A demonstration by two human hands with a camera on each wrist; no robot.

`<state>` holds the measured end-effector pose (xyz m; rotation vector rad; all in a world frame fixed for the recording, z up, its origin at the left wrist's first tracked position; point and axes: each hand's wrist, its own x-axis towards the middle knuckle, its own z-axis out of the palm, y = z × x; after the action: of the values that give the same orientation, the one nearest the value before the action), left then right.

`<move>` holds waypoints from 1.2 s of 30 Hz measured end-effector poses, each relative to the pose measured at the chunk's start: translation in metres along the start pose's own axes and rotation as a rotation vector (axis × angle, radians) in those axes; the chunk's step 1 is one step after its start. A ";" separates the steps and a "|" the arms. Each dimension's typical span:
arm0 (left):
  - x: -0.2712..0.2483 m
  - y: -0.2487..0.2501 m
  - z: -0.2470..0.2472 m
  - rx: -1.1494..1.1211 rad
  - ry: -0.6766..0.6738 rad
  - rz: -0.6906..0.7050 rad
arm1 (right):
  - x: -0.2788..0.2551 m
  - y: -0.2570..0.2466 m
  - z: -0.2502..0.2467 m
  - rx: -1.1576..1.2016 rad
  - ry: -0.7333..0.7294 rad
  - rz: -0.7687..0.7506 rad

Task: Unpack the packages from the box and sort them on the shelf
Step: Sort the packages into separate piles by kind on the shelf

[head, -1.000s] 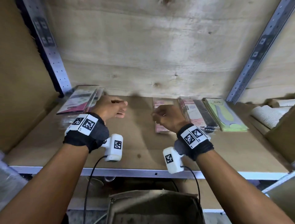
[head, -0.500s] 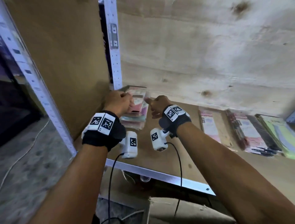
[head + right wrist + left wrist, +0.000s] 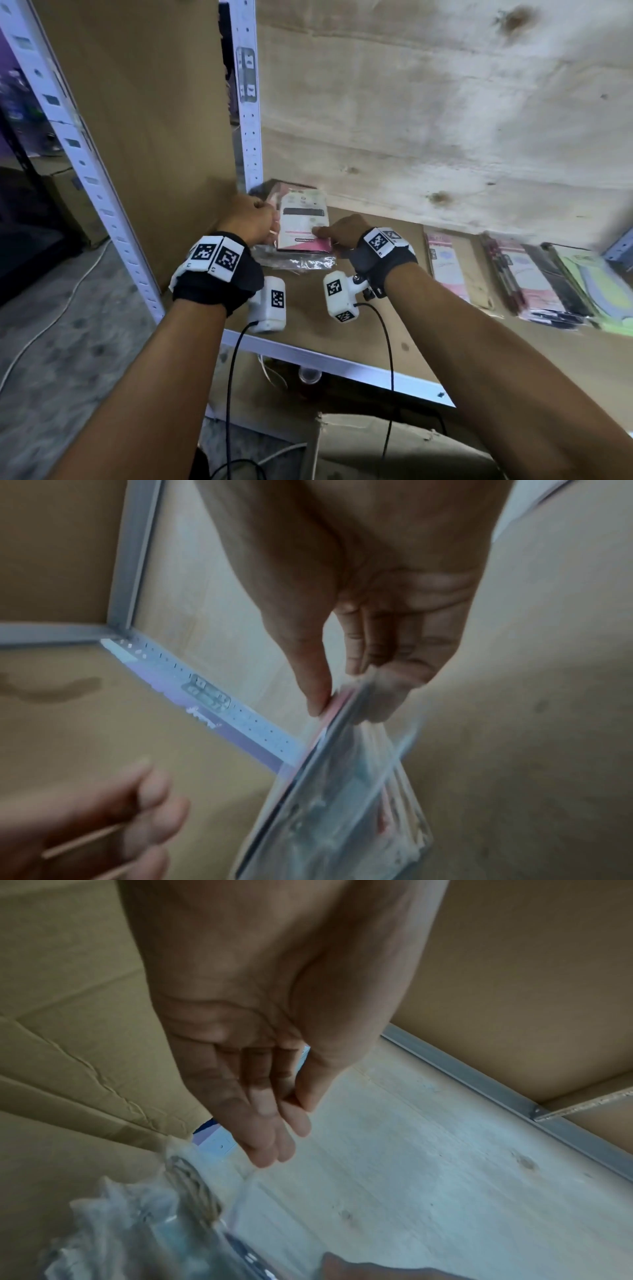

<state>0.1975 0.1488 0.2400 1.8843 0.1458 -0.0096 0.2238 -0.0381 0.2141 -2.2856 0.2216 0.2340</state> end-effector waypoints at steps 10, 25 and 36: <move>-0.046 0.011 0.037 0.563 -0.195 0.503 | -0.092 0.047 -0.061 0.949 -0.078 -0.049; -0.080 0.026 0.140 0.041 -0.447 0.690 | -0.163 0.141 -0.144 0.902 0.107 -0.052; -0.072 0.008 0.190 -0.148 -0.589 0.129 | -0.167 0.203 -0.113 0.800 -0.031 -0.086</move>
<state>0.1401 -0.0407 0.1936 1.6678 -0.3685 -0.4494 0.0260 -0.2416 0.1827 -1.4926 0.1607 0.1058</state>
